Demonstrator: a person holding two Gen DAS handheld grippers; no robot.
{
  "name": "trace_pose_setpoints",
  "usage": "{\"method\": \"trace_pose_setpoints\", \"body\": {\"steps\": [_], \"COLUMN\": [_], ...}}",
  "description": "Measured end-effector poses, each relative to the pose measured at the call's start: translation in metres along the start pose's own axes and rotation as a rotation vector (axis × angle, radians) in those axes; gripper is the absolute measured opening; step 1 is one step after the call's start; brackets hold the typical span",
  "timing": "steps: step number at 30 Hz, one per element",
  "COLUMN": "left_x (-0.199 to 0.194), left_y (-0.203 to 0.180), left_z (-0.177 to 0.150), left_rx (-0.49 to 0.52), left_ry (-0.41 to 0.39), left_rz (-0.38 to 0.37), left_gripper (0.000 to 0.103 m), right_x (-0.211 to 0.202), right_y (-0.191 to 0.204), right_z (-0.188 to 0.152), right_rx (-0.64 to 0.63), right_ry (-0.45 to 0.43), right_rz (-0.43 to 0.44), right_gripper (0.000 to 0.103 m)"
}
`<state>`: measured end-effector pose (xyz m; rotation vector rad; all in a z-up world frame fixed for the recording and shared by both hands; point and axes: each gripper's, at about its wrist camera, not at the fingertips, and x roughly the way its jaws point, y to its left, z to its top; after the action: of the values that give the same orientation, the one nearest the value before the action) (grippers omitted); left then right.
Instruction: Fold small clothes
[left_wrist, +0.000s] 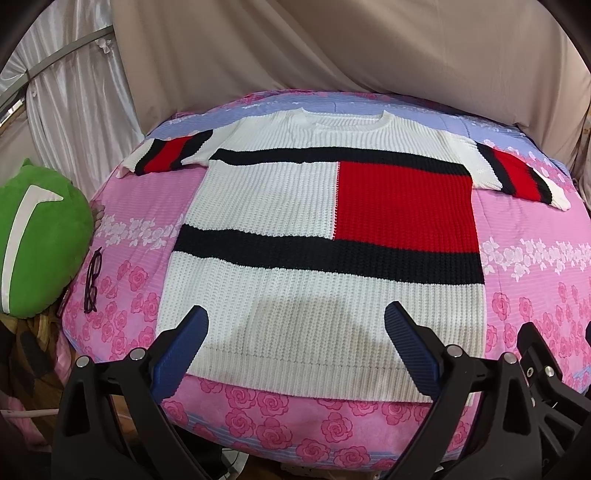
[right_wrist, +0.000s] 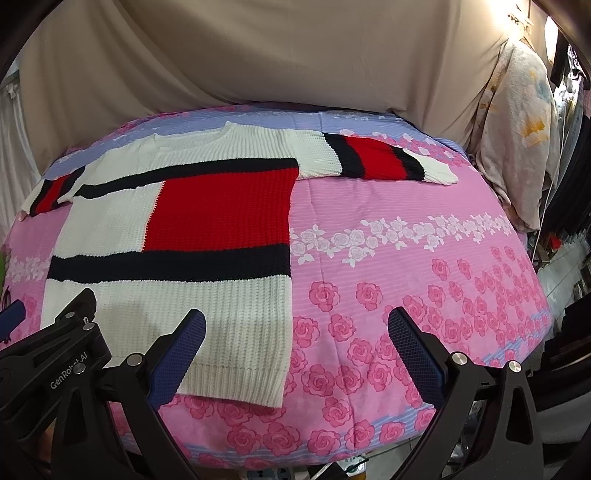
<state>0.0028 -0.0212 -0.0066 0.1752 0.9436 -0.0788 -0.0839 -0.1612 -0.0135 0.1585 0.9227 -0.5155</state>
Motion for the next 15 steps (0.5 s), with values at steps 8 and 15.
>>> {"method": "trace_pose_setpoints", "body": {"steps": [8,15], "left_x": [0.0031,0.0067], "left_y": [0.0006,0.0012], "left_z": [0.0033,0.0061], "left_rx": [0.0,-0.002], "left_ry": [0.008,0.019], "left_rz": [0.004,0.01], "left_gripper": [0.093,0.093], "right_x": [0.0052,0.0073], "right_y": [0.0025,0.004], "right_z": [0.0051,0.0058], "right_rx": [-0.006,-0.011], "right_ry": [0.008,0.011], "right_rz": [0.0,-0.001], "right_gripper": [0.098,0.098]}}
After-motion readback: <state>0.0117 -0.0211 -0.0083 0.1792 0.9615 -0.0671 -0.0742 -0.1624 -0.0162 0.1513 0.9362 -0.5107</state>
